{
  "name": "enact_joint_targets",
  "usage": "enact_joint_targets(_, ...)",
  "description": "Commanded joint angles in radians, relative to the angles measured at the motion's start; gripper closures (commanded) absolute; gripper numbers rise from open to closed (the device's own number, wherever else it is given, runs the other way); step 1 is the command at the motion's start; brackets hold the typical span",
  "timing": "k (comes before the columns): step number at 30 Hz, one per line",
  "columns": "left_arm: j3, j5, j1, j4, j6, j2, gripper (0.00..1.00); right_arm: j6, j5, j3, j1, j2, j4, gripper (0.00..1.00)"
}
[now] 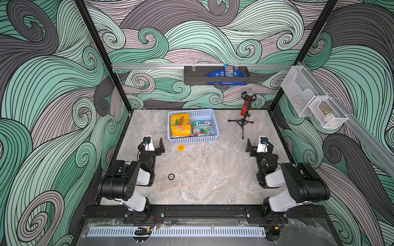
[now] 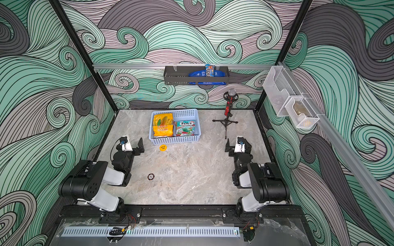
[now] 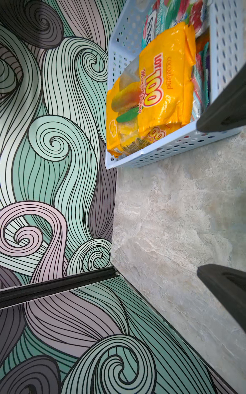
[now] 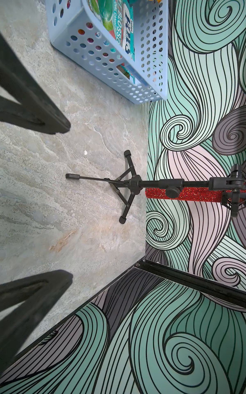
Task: Put the candies in the basket
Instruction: Reset both arms
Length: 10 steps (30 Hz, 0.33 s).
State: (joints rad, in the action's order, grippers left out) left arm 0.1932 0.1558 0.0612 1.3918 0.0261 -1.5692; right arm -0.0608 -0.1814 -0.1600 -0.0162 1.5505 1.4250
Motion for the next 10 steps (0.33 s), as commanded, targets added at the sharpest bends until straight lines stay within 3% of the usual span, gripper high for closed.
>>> enact_joint_targets(1, -0.007, -0.010, 0.003, 0.037, -0.017, -0.007, 0.01, 0.012, 0.007, -0.012, 0.004, 0.002, 0.008, 0.00)
enact_joint_targets(10, -0.009, -0.010, 0.002, 0.045, -0.015, -0.010, 0.01, 0.012, 0.013, -0.016, 0.007, 0.000, 0.001, 0.00)
